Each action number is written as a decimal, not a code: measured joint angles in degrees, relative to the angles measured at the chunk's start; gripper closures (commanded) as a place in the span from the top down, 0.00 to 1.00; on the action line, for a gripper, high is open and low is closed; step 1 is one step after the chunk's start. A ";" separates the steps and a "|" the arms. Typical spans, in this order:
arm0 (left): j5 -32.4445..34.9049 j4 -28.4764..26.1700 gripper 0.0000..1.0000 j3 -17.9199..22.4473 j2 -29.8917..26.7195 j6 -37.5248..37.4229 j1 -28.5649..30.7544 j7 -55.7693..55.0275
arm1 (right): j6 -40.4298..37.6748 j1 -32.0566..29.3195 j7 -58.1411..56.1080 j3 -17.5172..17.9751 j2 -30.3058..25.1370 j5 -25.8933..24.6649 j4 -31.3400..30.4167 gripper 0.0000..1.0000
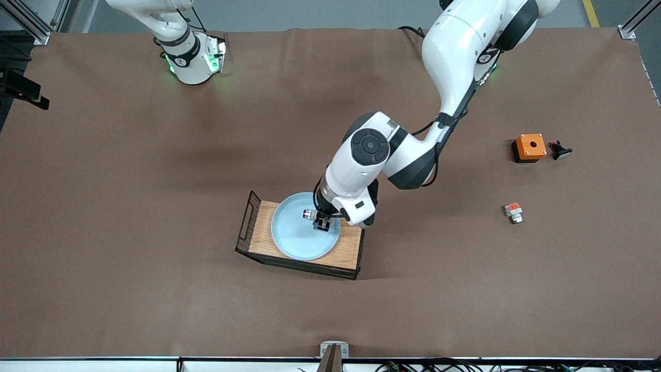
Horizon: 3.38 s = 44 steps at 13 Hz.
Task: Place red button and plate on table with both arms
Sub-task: 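Lift the button with the left gripper and carry it toward the orange box, then lower the button beside the small button while the right gripper approaches the plate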
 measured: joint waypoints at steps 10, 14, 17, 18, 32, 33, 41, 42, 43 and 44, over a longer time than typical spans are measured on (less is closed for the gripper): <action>-6.00 -1.25 0.00 0.23 -16.07 -33.97 16.13 43.92 | 0.00 0.01 24.61 0.55 0.01 5.69 0.00 1.00; -5.31 -9.44 0.00 0.33 -17.77 -35.75 23.34 66.35 | 0.02 -0.02 41.62 0.46 0.49 11.48 -0.03 1.00; -4.06 -21.78 0.00 0.37 -21.14 -28.99 27.31 82.44 | 0.53 -1.28 57.33 0.19 2.20 17.36 -0.03 1.00; -3.99 -27.15 0.00 0.39 -22.94 -25.14 28.60 87.20 | 0.70 -1.50 59.07 0.18 2.58 17.82 -0.02 1.00; -1.63 -59.62 0.00 0.61 -28.42 4.17 41.98 124.13 | 14.86 12.73 93.92 1.37 10.43 13.30 -0.33 1.00; -1.63 -59.63 0.00 0.63 -27.12 5.55 43.01 126.10 | 14.86 13.04 94.28 1.37 10.46 13.30 -0.33 1.00; -0.20 -53.95 0.00 0.51 -18.25 8.60 42.85 127.70 | 14.84 17.92 94.22 1.44 12.18 13.17 -0.31 0.98; 0.79 -53.07 0.00 0.50 -17.44 8.60 42.83 127.65 | 14.86 18.53 94.22 1.44 12.53 13.17 -0.31 0.98; 1.36 -52.16 0.00 0.49 -16.60 8.60 42.81 127.65 | 15.02 19.23 94.22 1.45 13.13 13.17 -0.31 0.98; 2.03 -51.47 0.00 0.49 -15.78 8.60 42.81 127.65 | 15.70 19.99 94.23 1.45 13.92 13.17 -0.31 0.98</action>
